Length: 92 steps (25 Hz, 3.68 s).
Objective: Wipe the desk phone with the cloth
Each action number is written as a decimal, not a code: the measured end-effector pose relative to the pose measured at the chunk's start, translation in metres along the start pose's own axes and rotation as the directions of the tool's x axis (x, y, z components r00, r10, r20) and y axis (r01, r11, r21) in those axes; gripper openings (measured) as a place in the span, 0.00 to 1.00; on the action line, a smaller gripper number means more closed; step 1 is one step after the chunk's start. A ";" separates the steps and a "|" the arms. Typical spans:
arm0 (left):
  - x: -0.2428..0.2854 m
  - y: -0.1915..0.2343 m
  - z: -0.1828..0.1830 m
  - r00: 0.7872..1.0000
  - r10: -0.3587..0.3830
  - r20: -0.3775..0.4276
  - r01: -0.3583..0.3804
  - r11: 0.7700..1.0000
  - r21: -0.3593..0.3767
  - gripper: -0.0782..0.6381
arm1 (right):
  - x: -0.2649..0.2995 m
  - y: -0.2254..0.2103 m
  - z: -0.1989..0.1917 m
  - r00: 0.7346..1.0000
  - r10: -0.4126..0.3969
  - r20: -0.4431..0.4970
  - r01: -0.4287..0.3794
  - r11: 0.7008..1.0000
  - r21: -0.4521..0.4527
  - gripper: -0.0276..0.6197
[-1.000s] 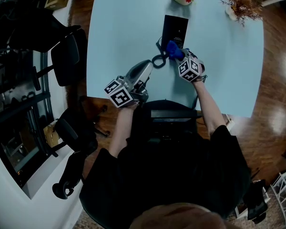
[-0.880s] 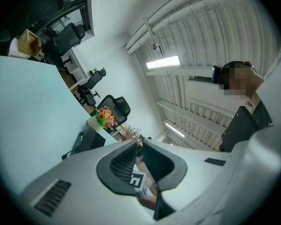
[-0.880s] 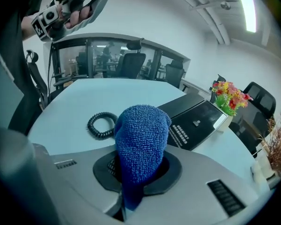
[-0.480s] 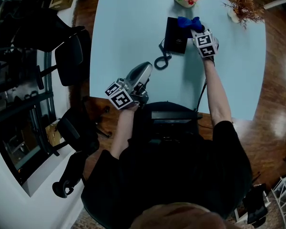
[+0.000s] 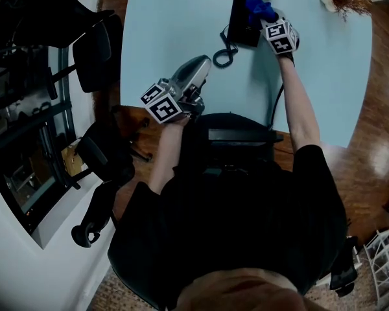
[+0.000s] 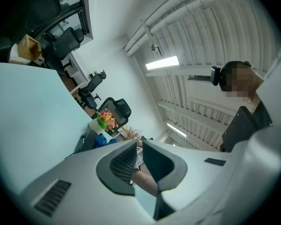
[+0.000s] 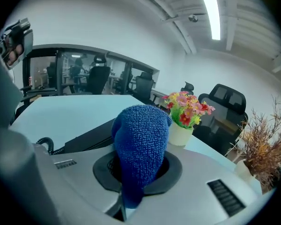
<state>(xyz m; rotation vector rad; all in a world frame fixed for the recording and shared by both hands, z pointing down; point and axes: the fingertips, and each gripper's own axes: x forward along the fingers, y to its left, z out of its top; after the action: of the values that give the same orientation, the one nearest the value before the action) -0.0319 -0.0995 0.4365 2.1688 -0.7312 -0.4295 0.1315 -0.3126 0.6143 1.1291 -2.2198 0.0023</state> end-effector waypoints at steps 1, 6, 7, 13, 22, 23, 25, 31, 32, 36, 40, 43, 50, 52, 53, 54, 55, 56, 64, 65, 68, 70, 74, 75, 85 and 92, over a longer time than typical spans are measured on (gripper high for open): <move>0.000 0.000 -0.001 1.000 -0.002 0.000 0.002 1.000 0.002 0.15 | -0.002 0.008 -0.004 1.000 0.011 -0.004 -0.011 1.000 -0.009 0.05; 0.001 -0.002 -0.006 1.000 -0.013 -0.003 0.013 1.000 0.002 0.15 | -0.019 0.059 -0.035 0.996 0.079 -0.041 -0.081 0.995 -0.057 0.05; 0.001 -0.002 -0.007 1.000 -0.014 -0.002 0.014 1.000 0.002 0.15 | -0.022 0.068 -0.041 0.995 0.093 -0.046 -0.095 0.993 -0.064 0.05; -0.003 -0.009 -0.008 1.000 -0.031 -0.001 0.031 0.999 0.005 0.15 | -0.039 0.113 -0.067 0.987 0.135 -0.081 -0.142 0.986 -0.088 0.05; -0.006 -0.021 -0.010 0.998 -0.069 -0.006 0.069 0.998 0.008 0.15 | -0.053 0.142 -0.082 0.981 0.156 -0.118 -0.164 0.985 -0.056 0.05; -0.007 -0.022 -0.010 0.997 -0.072 -0.005 0.072 0.997 0.008 0.15 | -0.053 0.144 -0.083 0.980 0.159 -0.121 -0.167 0.984 -0.057 0.05; -0.009 -0.023 -0.010 0.997 -0.079 -0.003 0.079 0.997 0.007 0.15 | -0.054 0.149 -0.086 0.975 0.174 -0.137 -0.184 0.981 -0.062 0.05; -0.016 -0.026 -0.003 0.995 -0.098 0.014 0.098 0.995 0.008 0.15 | -0.062 0.175 -0.104 0.950 0.232 -0.211 -0.242 0.970 -0.023 0.05; -0.018 -0.025 -0.001 0.995 -0.100 0.018 0.100 0.995 0.007 0.15 | -0.065 0.176 -0.102 0.950 0.235 -0.206 -0.240 0.971 0.002 0.05; -0.022 -0.021 0.001 0.994 -0.105 0.030 0.106 0.994 -0.001 0.15 | -0.080 0.176 -0.085 0.962 0.251 -0.113 -0.228 0.957 0.179 0.05; -0.028 -0.018 0.007 0.992 -0.121 0.041 0.122 0.993 -0.009 0.15 | -0.100 0.162 -0.052 0.975 0.213 0.064 -0.219 0.872 0.438 0.05; -0.031 -0.015 0.010 0.990 -0.136 0.049 0.137 0.990 -0.018 0.15 | -0.120 0.151 -0.029 0.973 0.157 0.171 -0.227 0.788 0.573 0.05; -0.038 -0.016 0.014 0.979 -0.200 0.037 0.202 0.978 -0.052 0.15 | -0.174 0.152 0.025 0.944 0.033 0.330 -0.264 0.677 0.687 0.05; -0.042 -0.014 0.011 0.976 -0.218 0.019 0.219 0.973 -0.066 0.15 | -0.187 0.159 0.036 0.937 0.002 0.348 -0.263 0.662 0.702 0.05; -0.044 -0.012 0.009 0.974 -0.226 0.007 0.226 0.971 -0.074 0.15 | -0.193 0.163 0.041 0.935 -0.011 0.355 -0.262 0.655 0.709 0.05; -0.046 -0.010 0.007 0.972 -0.234 -0.003 0.233 0.969 -0.085 0.15 | -0.198 0.168 0.045 0.932 -0.022 0.362 -0.262 0.649 0.715 0.05; -0.049 -0.008 0.005 0.970 -0.242 -0.012 0.239 0.966 -0.096 0.15 | -0.204 0.173 0.050 0.929 -0.032 0.369 -0.264 0.641 0.721 0.05; -0.051 -0.005 0.004 0.968 -0.249 -0.019 0.246 0.963 -0.106 0.15 | -0.210 0.178 0.054 0.925 -0.042 0.377 -0.267 0.635 0.725 0.05; -0.055 -0.008 -0.009 0.958 -0.285 -0.041 0.279 0.954 -0.108 0.15 | -0.260 0.207 0.056 0.898 -0.092 0.429 -0.289 0.613 0.736 0.05; -0.058 -0.013 -0.011 0.959 -0.283 -0.037 0.278 0.956 -0.098 0.15 | -0.265 0.211 0.056 0.894 -0.088 0.439 -0.300 0.611 0.733 0.05; -0.068 -0.032 -0.017 0.962 -0.272 -0.023 0.270 0.960 -0.069 0.15 | -0.284 0.219 0.059 0.870 -0.081 0.487 -0.344 0.609 0.715 0.05; -0.076 -0.050 -0.027 0.965 -0.261 -0.017 0.260 0.964 -0.051 0.15 | -0.305 0.227 0.064 0.845 -0.075 0.530 -0.379 0.615 0.692 0.05; -0.089 -0.098 -0.069 0.969 -0.243 -0.041 0.242 0.970 -0.026 0.15 | -0.367 0.244 0.058 0.801 -0.078 0.593 -0.421 0.631 0.652 0.05; -0.092 -0.111 -0.083 0.969 -0.242 -0.051 0.242 0.970 -0.021 0.15 | -0.383 0.248 0.052 0.793 -0.080 0.605 -0.427 0.635 0.643 0.05; -0.155 -0.208 -0.209 0.979 -0.147 -0.140 0.156 0.986 0.053 0.15 | -0.498 0.297 -0.006 0.709 -0.081 0.701 -0.540 0.577 0.613 0.05; -0.164 -0.238 -0.214 0.978 -0.143 -0.150 0.159 0.983 0.097 0.15 | -0.531 0.307 0.015 0.638 -0.075 0.766 -0.583 0.603 0.545 0.05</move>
<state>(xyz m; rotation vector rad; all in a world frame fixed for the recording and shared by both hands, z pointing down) 0.0374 0.2511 0.3966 2.3399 -0.5231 -0.3139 0.1276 0.2621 0.3989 1.3061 -3.3007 0.8839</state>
